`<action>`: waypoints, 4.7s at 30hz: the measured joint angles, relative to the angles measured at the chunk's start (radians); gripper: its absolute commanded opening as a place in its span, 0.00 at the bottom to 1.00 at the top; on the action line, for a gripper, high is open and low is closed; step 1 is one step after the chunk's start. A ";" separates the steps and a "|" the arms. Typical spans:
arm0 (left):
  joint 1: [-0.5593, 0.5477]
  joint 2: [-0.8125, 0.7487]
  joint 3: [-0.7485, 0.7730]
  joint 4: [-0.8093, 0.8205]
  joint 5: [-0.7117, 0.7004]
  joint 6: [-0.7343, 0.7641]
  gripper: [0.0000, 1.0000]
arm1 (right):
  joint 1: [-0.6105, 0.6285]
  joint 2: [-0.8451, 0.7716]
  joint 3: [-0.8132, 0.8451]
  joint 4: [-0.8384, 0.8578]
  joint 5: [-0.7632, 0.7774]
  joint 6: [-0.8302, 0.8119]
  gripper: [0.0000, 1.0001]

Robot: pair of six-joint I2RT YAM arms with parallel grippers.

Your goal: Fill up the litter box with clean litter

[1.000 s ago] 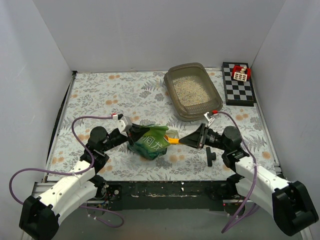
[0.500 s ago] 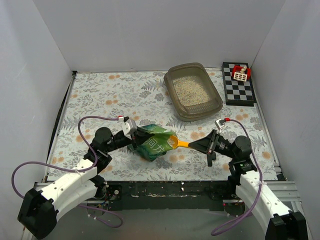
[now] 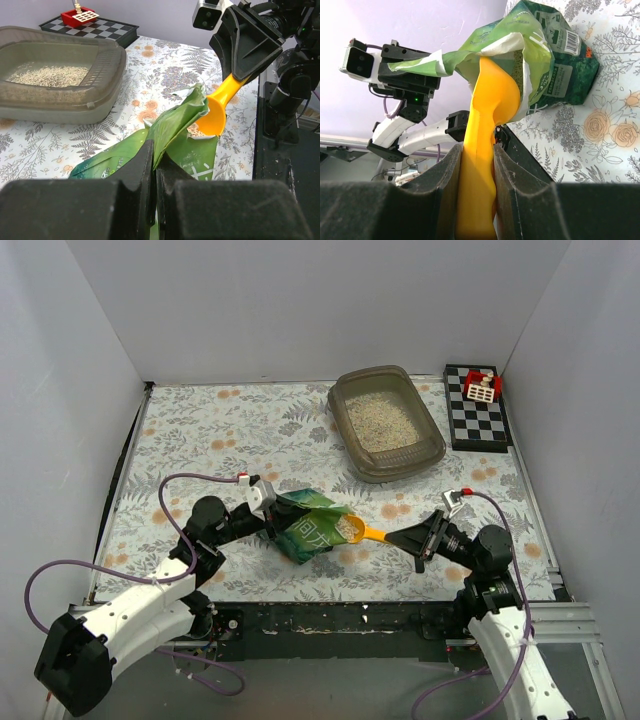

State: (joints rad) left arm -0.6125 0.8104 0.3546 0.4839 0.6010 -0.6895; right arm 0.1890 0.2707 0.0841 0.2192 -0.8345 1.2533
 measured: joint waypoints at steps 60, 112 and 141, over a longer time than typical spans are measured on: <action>-0.020 -0.140 -0.036 -0.023 -0.364 -0.027 0.00 | -0.006 -0.262 0.522 -0.772 0.404 0.087 0.01; -0.025 -0.142 -0.036 -0.033 -0.428 -0.032 0.00 | 0.126 1.310 1.348 -0.630 1.033 -0.730 0.01; -0.025 -0.048 0.049 -0.126 -0.429 -0.062 0.00 | 0.464 1.091 1.681 -1.055 1.138 -1.091 0.01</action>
State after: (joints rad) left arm -0.6373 0.7624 0.4038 0.3576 0.1719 -0.7513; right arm 0.6533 1.3613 1.7653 -0.8360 0.3038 0.1627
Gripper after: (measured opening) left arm 0.010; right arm 0.346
